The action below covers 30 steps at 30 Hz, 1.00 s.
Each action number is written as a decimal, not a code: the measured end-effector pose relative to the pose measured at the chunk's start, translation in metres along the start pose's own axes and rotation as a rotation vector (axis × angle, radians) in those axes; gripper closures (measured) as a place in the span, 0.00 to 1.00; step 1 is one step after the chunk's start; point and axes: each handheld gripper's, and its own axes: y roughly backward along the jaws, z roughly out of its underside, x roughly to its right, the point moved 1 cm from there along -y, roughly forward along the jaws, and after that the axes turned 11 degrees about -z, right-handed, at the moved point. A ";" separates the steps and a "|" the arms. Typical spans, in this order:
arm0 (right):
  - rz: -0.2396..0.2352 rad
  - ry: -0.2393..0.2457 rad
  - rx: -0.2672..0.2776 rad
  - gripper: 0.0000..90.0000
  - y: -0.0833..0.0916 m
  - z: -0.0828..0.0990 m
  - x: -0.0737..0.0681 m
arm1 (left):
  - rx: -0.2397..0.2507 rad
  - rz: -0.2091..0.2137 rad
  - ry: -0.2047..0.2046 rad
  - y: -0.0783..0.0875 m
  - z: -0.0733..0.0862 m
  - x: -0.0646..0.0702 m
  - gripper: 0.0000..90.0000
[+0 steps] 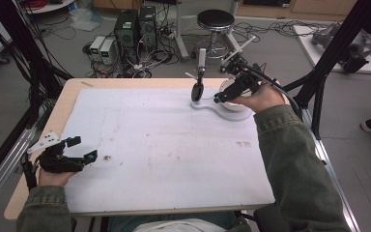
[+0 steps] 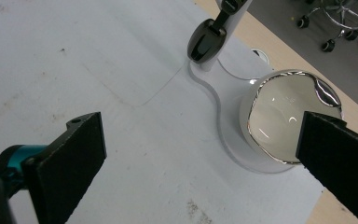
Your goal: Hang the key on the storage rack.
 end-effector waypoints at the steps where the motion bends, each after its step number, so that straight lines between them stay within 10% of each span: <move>1: 0.000 0.000 0.000 0.01 0.000 0.000 0.000 | 0.000 -0.001 0.000 0.000 0.000 0.000 0.02; 7: 0.007 -0.015 0.021 0.01 0.005 0.016 0.000 | -0.001 -0.001 0.000 0.000 0.000 0.000 0.02; 10: -0.069 -0.072 0.142 0.01 0.004 0.035 0.006 | 0.001 -0.002 0.002 0.000 0.000 0.000 0.02; 21: -0.051 -0.141 0.159 0.01 -0.034 0.127 0.014 | -0.009 -0.005 -0.001 -0.001 0.000 0.000 0.02; 30: -0.039 -0.165 0.177 0.01 -0.039 0.152 0.017 | -0.012 -0.006 -0.002 -0.001 0.001 0.000 0.02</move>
